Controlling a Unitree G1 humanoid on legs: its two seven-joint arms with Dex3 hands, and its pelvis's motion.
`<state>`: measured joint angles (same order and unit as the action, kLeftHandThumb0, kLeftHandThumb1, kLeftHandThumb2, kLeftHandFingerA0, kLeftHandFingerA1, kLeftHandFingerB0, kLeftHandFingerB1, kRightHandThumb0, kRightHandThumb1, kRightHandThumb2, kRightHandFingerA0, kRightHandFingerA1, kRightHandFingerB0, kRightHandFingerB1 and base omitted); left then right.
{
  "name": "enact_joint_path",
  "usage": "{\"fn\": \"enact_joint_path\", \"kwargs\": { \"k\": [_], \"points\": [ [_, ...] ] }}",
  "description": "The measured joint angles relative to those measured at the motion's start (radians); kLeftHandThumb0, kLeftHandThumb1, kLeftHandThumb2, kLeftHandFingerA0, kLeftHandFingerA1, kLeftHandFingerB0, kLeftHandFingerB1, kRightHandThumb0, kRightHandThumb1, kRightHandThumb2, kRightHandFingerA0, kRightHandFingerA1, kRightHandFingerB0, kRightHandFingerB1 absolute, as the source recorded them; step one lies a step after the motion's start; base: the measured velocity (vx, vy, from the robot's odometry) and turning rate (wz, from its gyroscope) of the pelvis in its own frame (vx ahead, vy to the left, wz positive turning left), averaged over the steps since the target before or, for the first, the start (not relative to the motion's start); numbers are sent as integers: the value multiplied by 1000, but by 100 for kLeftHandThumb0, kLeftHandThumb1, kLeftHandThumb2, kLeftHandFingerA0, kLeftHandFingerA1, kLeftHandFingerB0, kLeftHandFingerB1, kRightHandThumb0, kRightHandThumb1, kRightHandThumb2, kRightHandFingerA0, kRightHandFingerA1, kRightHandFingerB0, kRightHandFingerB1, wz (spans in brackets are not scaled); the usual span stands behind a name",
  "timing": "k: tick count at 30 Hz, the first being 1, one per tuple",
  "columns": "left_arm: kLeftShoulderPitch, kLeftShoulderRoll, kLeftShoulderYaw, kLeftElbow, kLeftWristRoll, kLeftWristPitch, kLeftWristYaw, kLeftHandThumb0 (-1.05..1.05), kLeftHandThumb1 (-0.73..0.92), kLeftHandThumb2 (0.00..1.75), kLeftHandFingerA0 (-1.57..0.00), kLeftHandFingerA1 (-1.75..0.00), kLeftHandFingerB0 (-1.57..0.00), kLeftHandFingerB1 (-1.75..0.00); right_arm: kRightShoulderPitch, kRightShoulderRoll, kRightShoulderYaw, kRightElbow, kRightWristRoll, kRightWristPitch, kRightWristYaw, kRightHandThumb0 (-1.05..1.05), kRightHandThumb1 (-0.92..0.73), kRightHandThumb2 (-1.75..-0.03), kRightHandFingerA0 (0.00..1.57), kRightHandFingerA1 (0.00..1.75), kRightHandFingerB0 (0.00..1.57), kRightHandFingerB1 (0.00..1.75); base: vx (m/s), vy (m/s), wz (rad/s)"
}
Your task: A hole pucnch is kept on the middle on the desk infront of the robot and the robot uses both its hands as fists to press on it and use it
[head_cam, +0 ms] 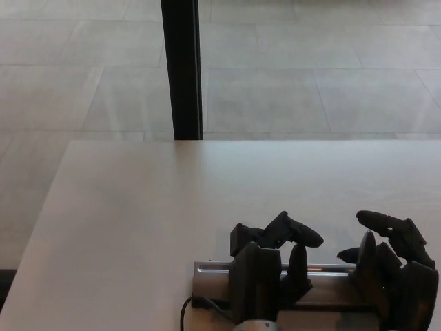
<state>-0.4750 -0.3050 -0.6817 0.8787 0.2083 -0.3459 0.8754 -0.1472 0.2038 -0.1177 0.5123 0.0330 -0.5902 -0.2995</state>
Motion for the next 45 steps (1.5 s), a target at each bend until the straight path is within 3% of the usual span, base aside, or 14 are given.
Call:
{"fn": "enact_joint_path", "kwargs": {
  "k": [5,7,8,10,13,16,19,25,27,31,38,42,43,45],
  "points": [
    [-11,-8,-15,45,41,-6,41,-30,75,82,-90,-170,-77,-124,-20,0,-48,13,52,0,39,-43,-74,-63,73,119,62,93,0,0,0],
    [-11,-8,-18,66,62,-10,60,-29,75,81,-88,-174,-72,-142,-25,1,-67,25,70,-1,52,-49,-75,-67,72,137,65,110,0,0,0],
    [-12,-8,-19,70,69,-12,68,-28,75,81,-88,-175,-72,-139,-28,1,-75,26,81,-1,60,-37,-67,-64,93,129,81,110,0,0,0],
    [-11,-8,-19,81,89,-20,88,-28,76,81,-89,-175,-73,-137,-26,1,-93,50,94,-6,63,-42,-67,-61,94,132,82,107,0,0,0],
    [-11,-8,-18,96,111,-29,114,-29,75,83,-88,-175,-74,-134,-25,-3,-84,87,65,-43,30,-38,-64,-65,90,160,83,141,-6,-6,1],
    [-4,-9,-17,116,140,-43,149,-30,73,88,-90,-175,-75,-139,-30,1,-87,134,54,-113,26,-41,-64,-66,93,171,80,160,0,0,0],
    [-1,-9,-14,119,159,-59,174,-31,76,85,-89,-175,-75,-130,-37,-13,-77,181,21,-181,5,-51,-71,-78,98,172,78,156,0,0,0],
    [-7,-8,18,33,164,-83,169,-31,77,92,-89,-175,-62,-165,-42,-73,-43,162,-62,-209,-51,-44,-70,-84,98,175,72,161,0,0,0],
    [-1,-7,41,-10,156,-85,148,-30,75,94,-89,-175,-63,-163,-41,-89,-30,148,-90,-207,-63,-43,-72,-83,97,175,70,161,0,0,0],
    [2,-7,97,-138,119,-82,86,-29,73,101,-92,-175,-60,-161,-40,-117,-10,80,-123,-187,-66,-31,-66,-89,93,175,77,137,0,0,0],
    [1,-5,186,-365,37,-43,-22,-26,66,107,-92,-175,-72,-152,-62,-190,-8,-52,-140,-153,-42,-35,-64,-94,98,175,82,135,0,0,0],
    [-6,14,254,-496,-20,-4,-83,-27,72,97,-90,-175,-70,-150,-84,-272,-31,-129,-134,-122,-14,-35,-64,-92,100,175,83,130,0,0,0],
    [-7,22,268,-520,-31,4,-93,-32,74,86,-93,-175,-62,-163,-88,-289,-38,-142,-130,-116,-9,-33,-62,-99,101,175,79,139,0,0,0],
    [-10,46,306,-579,-62,27,-120,-32,72,90,-94,-175,-72,-149,-96,-335,-60,-180,-119,-97,5,-32,-60,-104,103,175,81,138,0,0,0]
  ]
}}
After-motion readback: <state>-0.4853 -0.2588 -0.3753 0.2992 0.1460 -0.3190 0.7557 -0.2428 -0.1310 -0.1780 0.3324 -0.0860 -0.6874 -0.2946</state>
